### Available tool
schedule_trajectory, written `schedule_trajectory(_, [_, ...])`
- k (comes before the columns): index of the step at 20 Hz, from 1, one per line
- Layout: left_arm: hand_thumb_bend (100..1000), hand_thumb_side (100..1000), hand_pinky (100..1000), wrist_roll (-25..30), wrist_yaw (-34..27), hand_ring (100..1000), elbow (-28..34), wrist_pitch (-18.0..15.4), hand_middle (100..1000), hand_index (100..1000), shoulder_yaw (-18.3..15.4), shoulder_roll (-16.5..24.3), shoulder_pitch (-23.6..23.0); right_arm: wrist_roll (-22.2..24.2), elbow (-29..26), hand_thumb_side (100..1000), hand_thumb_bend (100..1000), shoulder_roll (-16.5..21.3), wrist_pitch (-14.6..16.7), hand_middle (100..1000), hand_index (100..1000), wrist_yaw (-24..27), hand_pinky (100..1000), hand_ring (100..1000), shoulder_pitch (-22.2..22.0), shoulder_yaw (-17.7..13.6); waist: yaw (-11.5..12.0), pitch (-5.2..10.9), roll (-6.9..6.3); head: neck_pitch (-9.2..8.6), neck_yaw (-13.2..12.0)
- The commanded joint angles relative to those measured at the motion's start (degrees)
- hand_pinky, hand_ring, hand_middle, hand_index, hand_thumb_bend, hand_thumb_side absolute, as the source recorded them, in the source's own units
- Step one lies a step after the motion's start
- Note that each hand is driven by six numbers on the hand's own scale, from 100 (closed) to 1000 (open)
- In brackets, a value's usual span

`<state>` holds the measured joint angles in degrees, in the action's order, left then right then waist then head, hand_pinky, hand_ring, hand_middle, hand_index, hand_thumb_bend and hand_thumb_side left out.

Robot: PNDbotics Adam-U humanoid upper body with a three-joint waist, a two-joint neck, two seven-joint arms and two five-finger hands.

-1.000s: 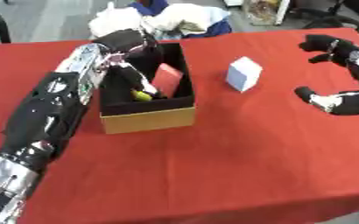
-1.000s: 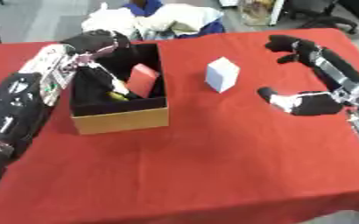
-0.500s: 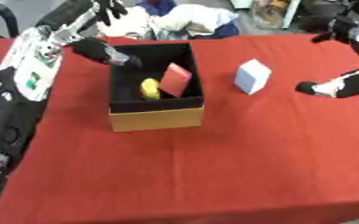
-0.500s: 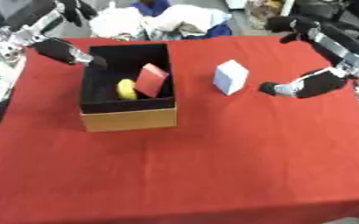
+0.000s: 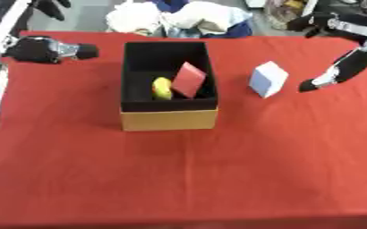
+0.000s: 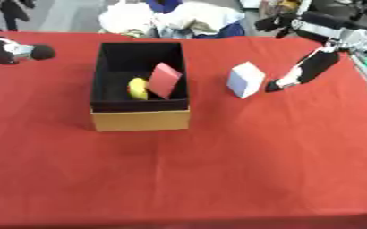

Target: Pick up objects on the table and place them in the box.

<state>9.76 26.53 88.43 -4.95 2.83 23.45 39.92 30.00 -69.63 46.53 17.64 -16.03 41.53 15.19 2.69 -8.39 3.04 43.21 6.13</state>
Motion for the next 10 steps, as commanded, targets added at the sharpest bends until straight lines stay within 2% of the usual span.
schedule_trajectory(1, [1000, 682, 630, -0.3, -2.3, 544, 3.1, 0.8, 591, 745, -1.4, 1.9, 0.1, 0.8, 4.9, 290, 804, -0.2, 1.5, 917, 993, -4.3, 863, 950, 2.4, -1.1, 0.3, 0.57, 0.14, -0.75, 0.8])
schedule_trajectory(5, [1000, 687, 629, -0.1, -3.2, 543, 3.9, 1.1, 590, 743, -1.6, 1.6, -0.4, 0.7, 10.4, 268, 812, -2.9, 3.3, 921, 991, -10.1, 865, 950, 4.9, -2.2, 0.8, 0.26, 0.31, -1.17, 1.3])
schedule_trajectory(6, [1000, 687, 629, -0.1, -3.4, 542, 4.0, 1.1, 589, 742, -1.5, 1.4, -0.4, 0.5, 11.9, 281, 751, -3.7, 3.4, 920, 989, -11.6, 866, 950, 5.6, -2.7, 1.0, 0.16, 0.32, -1.29, 1.5])
schedule_trajectory(7, [1000, 688, 629, 0.0, -3.5, 542, 4.0, 1.1, 589, 741, -1.5, 1.3, -0.3, 0.0, 13.4, 321, 741, -4.4, 3.5, 919, 987, -13.0, 866, 950, 6.3, -3.3, 1.2, 0.08, 0.32, -1.40, 1.7])
schedule_trajectory(10, [1000, 691, 629, 0.3, -3.8, 541, 4.1, 0.9, 588, 741, -1.3, 1.1, -0.3, -1.9, 17.6, 309, 725, -6.5, 3.5, 915, 980, -17.3, 866, 949, 8.1, -5.0, 1.8, -0.14, 0.24, -1.57, 2.0])
